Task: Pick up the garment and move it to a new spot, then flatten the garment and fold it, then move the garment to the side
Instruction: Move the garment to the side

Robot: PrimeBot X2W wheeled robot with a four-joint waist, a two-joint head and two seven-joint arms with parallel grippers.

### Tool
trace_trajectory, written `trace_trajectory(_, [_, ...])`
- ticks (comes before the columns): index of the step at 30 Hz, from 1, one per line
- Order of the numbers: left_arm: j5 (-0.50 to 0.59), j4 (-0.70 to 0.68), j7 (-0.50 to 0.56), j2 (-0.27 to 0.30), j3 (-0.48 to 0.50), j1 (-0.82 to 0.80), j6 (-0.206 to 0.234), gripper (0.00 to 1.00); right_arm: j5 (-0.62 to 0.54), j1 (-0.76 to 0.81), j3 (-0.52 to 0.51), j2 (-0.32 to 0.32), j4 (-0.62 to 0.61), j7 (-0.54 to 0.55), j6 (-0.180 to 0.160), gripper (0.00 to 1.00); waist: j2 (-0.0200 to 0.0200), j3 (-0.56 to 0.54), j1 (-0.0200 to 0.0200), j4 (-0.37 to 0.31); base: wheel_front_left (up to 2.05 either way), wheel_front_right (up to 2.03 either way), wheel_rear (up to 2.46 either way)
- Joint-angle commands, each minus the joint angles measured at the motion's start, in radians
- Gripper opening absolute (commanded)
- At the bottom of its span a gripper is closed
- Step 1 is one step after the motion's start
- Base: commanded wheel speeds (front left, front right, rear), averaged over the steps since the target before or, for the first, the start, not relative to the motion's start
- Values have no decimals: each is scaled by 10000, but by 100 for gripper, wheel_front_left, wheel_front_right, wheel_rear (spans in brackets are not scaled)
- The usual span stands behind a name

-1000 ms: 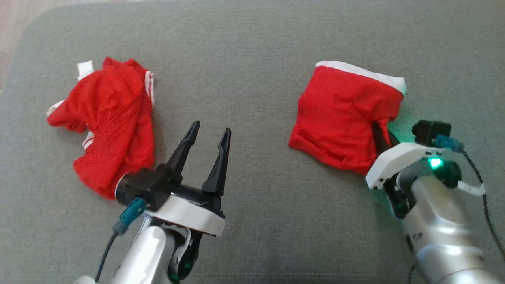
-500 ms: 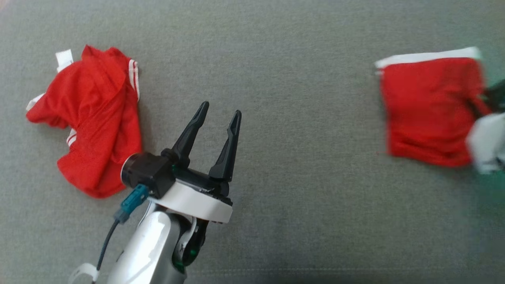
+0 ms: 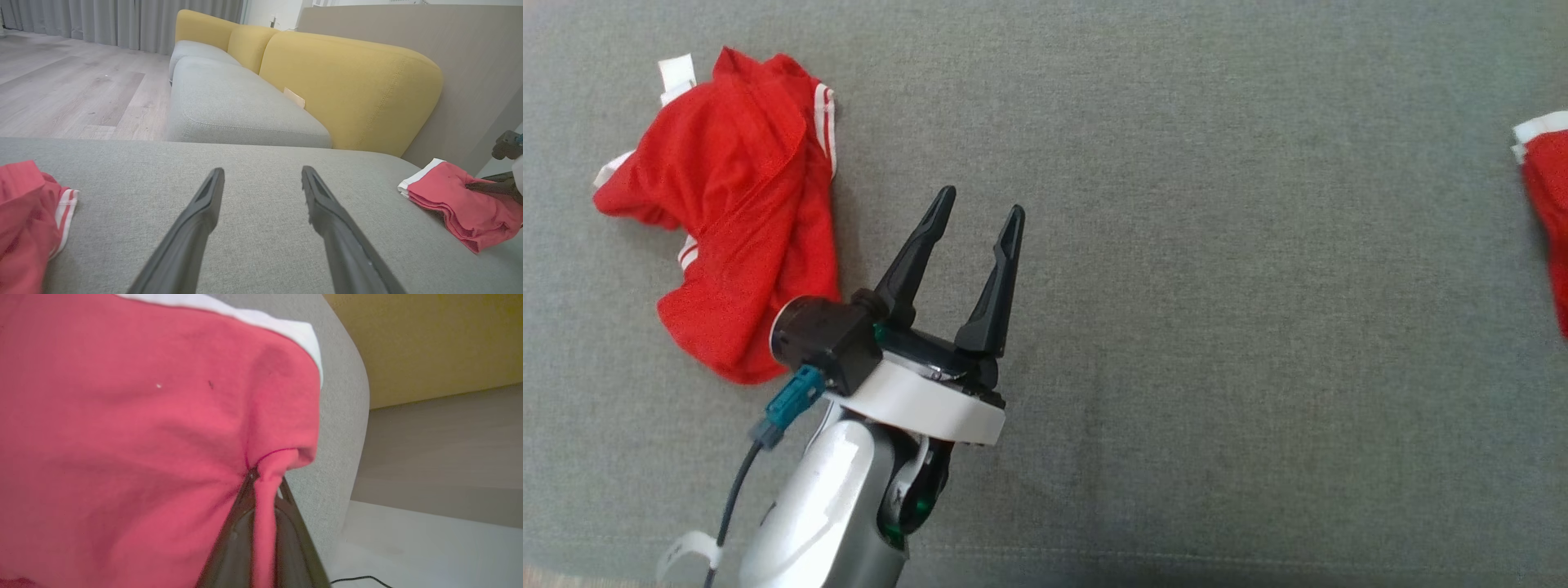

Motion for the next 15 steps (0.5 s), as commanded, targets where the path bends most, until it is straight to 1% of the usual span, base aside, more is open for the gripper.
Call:
trace_trajectory(1, [-89,-366,-120,29,284,-283,49,100,58,32,-127,-590,-17,9,-9,0,0,27,-1,11,0,0,0])
trace_trajectory(5, [-65,-374,-120,29,321,-317,45,100,-71,0,-704,-560,526,58,-9,0,0,134,-1,23,0,0,0])
trace_trajectory(10, [-25,-363,-120,29,376,-331,40,100,-164,86,-1510,-228,1104,125,-9,0,0,201,-1,-8,0,0,0])
trace_trajectory(11, [-18,-357,-120,29,389,-332,42,100,-250,67,-1685,-145,1160,82,-9,11,0,200,-1,-24,0,0,0])
trace_trajectory(12, [-7,-342,-120,29,404,-332,42,100,-321,53,-1870,-23,1189,42,-9,81,0,191,-1,-50,0,0,0])
trace_trajectory(13, [4,-321,-120,29,420,-331,39,100,-384,42,-2064,116,1217,26,-9,100,0,169,-1,-77,0,0,0])
trace_trajectory(15, [27,-264,-120,29,448,-316,31,100,-596,32,-2379,400,1206,54,-9,100,0,73,-1,-146,0,0,0])
